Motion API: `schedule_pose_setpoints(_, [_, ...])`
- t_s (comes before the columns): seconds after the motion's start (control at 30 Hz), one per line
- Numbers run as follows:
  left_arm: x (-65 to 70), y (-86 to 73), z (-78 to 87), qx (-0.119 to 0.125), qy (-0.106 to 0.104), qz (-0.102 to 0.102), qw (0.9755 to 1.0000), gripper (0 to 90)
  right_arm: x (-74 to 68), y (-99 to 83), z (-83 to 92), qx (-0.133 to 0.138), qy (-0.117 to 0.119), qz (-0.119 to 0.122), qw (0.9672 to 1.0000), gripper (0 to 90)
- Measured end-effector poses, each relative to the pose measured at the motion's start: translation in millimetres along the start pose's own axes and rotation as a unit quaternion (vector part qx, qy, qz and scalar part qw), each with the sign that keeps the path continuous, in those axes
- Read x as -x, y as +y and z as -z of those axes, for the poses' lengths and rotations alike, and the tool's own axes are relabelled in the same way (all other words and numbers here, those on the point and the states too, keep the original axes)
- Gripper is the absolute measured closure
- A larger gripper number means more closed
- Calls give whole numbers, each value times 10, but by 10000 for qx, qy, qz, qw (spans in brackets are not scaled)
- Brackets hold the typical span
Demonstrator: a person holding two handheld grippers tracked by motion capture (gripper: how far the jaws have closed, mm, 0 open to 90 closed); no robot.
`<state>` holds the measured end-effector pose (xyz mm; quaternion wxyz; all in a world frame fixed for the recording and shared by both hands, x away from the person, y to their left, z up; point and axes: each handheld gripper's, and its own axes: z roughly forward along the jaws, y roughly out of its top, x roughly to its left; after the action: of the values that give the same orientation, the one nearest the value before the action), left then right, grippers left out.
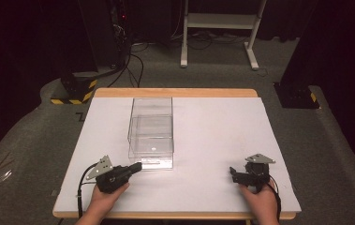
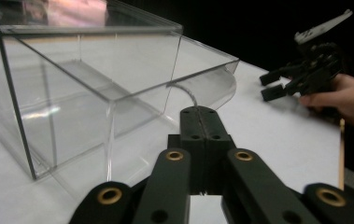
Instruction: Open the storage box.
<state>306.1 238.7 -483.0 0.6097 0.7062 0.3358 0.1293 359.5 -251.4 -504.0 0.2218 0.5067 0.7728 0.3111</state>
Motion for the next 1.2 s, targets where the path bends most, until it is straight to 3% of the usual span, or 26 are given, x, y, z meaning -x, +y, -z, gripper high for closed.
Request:
schedule_pose_setpoints(0.23, [-6,1,-1,-20,53,-35,10000,872,0,0,0,0,0,0,10000,113])
schedule_pose_setpoints(0.37, [-7,8,-67,-149,-57,-15,9999,723,0,0,0,-1,1,0,10000,113])
schedule_pose_setpoints(0.5, [-14,41,-143,-179,-126,4,9998,687,1,0,0,1,2,1,10000,113])
schedule_pose_setpoints(0.53, [-11,46,-218,-257,-292,15,9992,681,1,0,0,1,2,1,10000,113])
schedule_pose_setpoints(0.6, [9,36,-288,-362,-396,-28,9986,641,0,0,0,0,6,-2,10000,113])
schedule_pose_setpoints(0.7, [-4,22,-299,-282,-345,1,9990,728,1,-1,0,0,7,-2,10000,113])
schedule_pose_setpoints(0.83, [-12,10,-284,-253,-377,-11,9990,749,2,0,0,0,12,-2,10000,113])
schedule_pose_setpoints(0.93, [29,-3,-290,-338,-549,-128,9978,778,1,-1,0,0,13,-2,10000,113])
schedule_pose_setpoints(1.2, [96,-28,-245,-350,-738,-104,9966,792,0,-1,1,3,3,2,10000,113])
